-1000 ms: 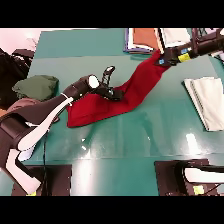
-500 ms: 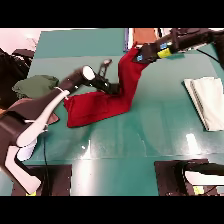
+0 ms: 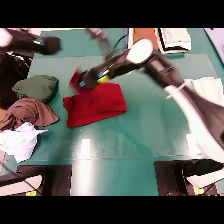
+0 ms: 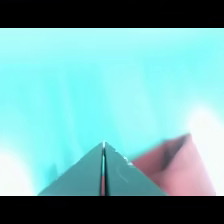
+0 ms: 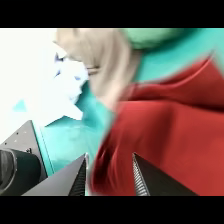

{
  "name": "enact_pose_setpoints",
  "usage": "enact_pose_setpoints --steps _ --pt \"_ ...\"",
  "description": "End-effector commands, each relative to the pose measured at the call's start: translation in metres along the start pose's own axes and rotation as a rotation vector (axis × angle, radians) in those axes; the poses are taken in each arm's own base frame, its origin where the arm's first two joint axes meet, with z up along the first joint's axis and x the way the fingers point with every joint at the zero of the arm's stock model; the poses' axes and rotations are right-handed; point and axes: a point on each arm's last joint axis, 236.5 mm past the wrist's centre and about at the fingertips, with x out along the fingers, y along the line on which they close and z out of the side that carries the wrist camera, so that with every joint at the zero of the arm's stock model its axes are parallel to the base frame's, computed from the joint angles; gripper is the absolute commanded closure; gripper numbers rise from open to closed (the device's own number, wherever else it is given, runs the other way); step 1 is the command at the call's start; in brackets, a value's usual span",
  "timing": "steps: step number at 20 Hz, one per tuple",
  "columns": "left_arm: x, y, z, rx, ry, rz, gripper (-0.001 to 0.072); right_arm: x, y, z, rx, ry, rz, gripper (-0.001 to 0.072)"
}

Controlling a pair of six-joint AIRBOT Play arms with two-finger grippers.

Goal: Fold the shirts.

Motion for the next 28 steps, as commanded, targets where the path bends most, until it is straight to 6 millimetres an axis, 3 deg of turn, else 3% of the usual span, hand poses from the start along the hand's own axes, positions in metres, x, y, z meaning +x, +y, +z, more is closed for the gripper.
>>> enact_pose_setpoints --steps 1,3,5,8,10,11,12,13,15,17,20,23,25,26,28 --pt "-0.082 0.036 0.034 0.016 -0.141 0.124 0.0687 0.05 0.008 -0.013 -0.031 -0.004 0.014 0.0377" --pt "-0.091 0.03 0.036 0.019 -0.154 0.115 0.0688 0.029 -0.007 -0.014 -0.026 0.031 -0.005 0.0377" --pt "-0.087 0.017 0.032 0.035 -0.137 0.088 0.0688 -0.004 -0.041 -0.018 -0.011 0.069 -0.081 0.0378" --pt "-0.076 -0.012 0.023 0.076 -0.116 0.03 0.0688 -0.059 -0.112 -0.046 0.134 0.097 -0.217 0.0378" --pt "-0.072 -0.028 0.018 0.108 -0.108 -0.001 0.0687 -0.095 -0.165 -0.081 0.276 0.111 -0.307 0.0375" --pt "-0.071 -0.033 0.016 0.114 -0.104 -0.011 0.0688 -0.107 -0.188 -0.099 0.343 0.114 -0.335 0.0315" --pt "-0.071 -0.037 0.016 0.112 -0.104 -0.023 0.0688 -0.118 -0.21 -0.115 0.413 0.113 -0.358 0.0166" --pt "-0.071 -0.037 0.016 0.114 -0.106 -0.023 0.0687 -0.123 -0.227 -0.131 0.49 0.114 -0.36 0.0111" --pt "-0.071 -0.037 0.016 0.112 -0.105 -0.026 0.0687 -0.121 -0.252 -0.153 0.625 0.108 -0.33 0.0113" --pt "-0.071 -0.037 0.016 0.112 -0.105 -0.026 0.0687 -0.102 -0.264 -0.166 0.729 0.108 -0.27 0.012" --pt "-0.071 -0.037 0.016 0.112 -0.105 -0.026 0.0687 -0.061 -0.262 -0.181 0.815 0.137 -0.171 0.0125" --pt "-0.071 -0.038 0.016 0.111 -0.105 -0.026 0.0687 -0.019 -0.247 -0.178 0.819 0.133 -0.076 0.0127" --pt "-0.071 -0.04 0.016 0.106 -0.105 -0.036 0.0687 0.003 -0.237 -0.169 0.755 0.162 -0.06 0.0213" --pt "-0.071 -0.041 0.016 0.104 -0.104 -0.039 0.0687 0.013 -0.233 -0.16 0.716 0.164 -0.049 0.0293" --pt "-0.071 -0.042 0.016 0.1 -0.104 -0.046 0.0688 0.028 -0.224 -0.142 0.608 0.155 -0.033 0.0588"
